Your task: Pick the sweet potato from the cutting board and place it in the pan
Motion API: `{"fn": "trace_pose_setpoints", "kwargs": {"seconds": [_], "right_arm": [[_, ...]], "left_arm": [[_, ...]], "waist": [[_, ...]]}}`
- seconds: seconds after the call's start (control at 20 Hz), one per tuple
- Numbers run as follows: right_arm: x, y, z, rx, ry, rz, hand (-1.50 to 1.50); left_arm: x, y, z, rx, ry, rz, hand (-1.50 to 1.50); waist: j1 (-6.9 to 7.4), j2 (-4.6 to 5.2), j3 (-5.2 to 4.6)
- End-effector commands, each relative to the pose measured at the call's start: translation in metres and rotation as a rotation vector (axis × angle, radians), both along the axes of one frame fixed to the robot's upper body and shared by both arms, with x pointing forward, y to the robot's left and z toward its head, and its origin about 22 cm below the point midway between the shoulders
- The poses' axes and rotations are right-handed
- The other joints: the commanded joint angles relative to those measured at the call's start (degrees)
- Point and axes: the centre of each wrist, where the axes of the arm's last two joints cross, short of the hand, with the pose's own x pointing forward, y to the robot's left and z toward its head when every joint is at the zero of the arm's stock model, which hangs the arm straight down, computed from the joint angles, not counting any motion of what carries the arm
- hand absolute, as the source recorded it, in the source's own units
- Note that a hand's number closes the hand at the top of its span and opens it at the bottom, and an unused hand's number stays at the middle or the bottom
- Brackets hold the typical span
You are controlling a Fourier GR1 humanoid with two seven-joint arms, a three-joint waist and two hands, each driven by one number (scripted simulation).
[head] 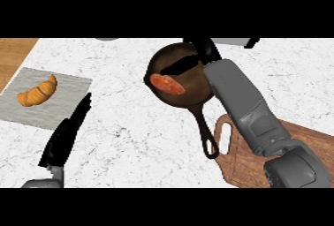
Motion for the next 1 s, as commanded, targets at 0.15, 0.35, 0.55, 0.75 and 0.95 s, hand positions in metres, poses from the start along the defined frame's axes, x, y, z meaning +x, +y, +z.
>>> {"fn": "trace_pose_setpoints", "kwargs": {"seconds": [0.15,0.35,0.55,0.75,0.95], "right_arm": [[0.010,-0.071,0.005,0.141,-0.026,-0.187,-1.50],[0.012,-0.134,0.017,0.112,-0.090,-0.182,-1.50],[0.005,-0.179,0.015,0.082,-0.138,-0.184,-1.50],[-0.001,-0.221,0.030,0.062,-0.114,-0.183,-1.50],[-0.008,-0.249,0.035,0.074,-0.153,-0.194,-1.50]], "left_arm": [[-0.007,0.007,0.003,0.004,-0.014,0.019,0.00],[-0.008,0.014,-0.001,-0.008,-0.009,0.018,0.00],[-0.008,0.009,0.000,0.019,-0.020,0.031,0.00],[-0.001,0.011,0.006,0.005,-0.032,0.030,0.00],[-0.005,0.009,0.001,0.006,-0.007,0.026,0.00]], "waist": [[-0.82,0.04,0.07],[-0.80,0.37,0.09],[-0.79,0.46,0.17],[-0.73,0.65,0.19],[-0.52,0.61,0.25]]}}
